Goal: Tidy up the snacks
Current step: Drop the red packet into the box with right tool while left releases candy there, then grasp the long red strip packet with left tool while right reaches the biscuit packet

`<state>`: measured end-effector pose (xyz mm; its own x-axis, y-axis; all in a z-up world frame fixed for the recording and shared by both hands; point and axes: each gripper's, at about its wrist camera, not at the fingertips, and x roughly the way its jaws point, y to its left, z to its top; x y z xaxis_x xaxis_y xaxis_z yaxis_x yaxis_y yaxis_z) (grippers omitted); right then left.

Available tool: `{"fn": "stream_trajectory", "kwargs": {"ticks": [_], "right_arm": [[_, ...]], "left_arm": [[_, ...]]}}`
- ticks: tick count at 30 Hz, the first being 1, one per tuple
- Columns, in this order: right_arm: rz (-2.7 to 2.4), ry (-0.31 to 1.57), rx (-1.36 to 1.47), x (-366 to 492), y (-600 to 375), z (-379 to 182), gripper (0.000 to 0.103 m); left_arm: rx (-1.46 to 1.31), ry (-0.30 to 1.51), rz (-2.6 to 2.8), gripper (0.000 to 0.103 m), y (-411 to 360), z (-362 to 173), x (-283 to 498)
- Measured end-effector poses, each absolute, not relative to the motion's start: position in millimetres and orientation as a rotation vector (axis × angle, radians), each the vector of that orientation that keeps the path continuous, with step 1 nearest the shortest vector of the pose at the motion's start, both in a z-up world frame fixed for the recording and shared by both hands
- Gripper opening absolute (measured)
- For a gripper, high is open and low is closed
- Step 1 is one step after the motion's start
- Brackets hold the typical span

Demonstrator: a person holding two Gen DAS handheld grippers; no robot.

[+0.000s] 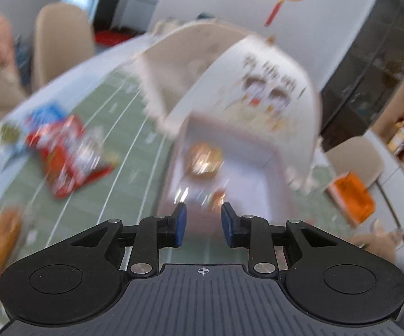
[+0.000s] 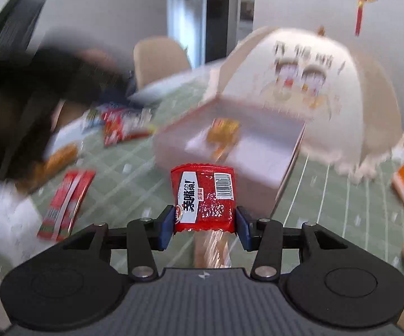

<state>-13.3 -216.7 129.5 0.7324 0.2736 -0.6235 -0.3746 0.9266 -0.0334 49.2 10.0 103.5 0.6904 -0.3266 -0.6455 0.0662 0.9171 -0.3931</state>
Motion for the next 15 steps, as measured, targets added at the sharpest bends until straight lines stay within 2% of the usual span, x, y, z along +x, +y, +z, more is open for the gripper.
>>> {"fn": "stream_trajectory", "kwargs": {"ticks": [1, 3, 7, 11, 15], "right_arm": [[0.338, 0.627, -0.171, 0, -214, 137, 0.046], [0.316, 0.568, -0.161, 30, -211, 151, 0.06], [0.323, 0.638, -0.148, 77, -206, 159, 0.061], [0.381, 0.667, -0.141, 60, -203, 145, 0.061], [0.455, 0.79, -0.167, 27, -197, 103, 0.061]], "left_arm": [[-0.37, 0.808, -0.213, 0.031, 12, 94, 44], [-0.395, 0.855, -0.189, 0.031, 16, 78, 34], [-0.368, 0.894, -0.138, 0.031, 28, 65, 8], [-0.303, 0.88, -0.075, 0.031, 48, 69, -15], [-0.283, 0.854, 0.008, 0.031, 72, 77, -36]]}}
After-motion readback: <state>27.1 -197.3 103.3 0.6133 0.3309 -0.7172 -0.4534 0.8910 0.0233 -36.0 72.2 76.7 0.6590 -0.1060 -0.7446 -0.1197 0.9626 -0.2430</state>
